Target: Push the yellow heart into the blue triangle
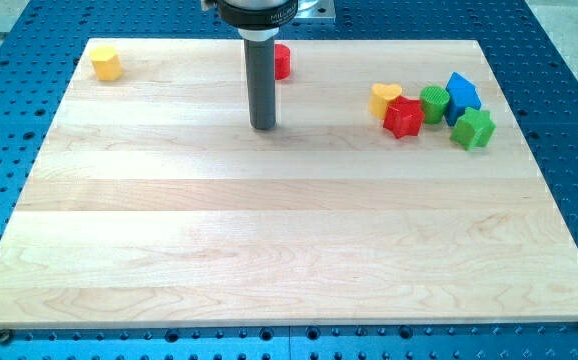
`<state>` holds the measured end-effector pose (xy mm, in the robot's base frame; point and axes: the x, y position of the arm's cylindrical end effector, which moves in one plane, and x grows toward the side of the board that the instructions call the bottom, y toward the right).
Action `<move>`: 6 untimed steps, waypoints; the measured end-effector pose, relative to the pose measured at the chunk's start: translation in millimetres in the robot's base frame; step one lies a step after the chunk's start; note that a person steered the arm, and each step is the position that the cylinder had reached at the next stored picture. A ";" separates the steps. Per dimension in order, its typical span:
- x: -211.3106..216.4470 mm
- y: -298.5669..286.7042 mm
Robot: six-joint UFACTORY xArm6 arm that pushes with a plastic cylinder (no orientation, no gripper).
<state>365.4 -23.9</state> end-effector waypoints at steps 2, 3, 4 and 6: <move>-34.4 111.3; -34.4 127.9; -62.9 199.3; -64.5 200.5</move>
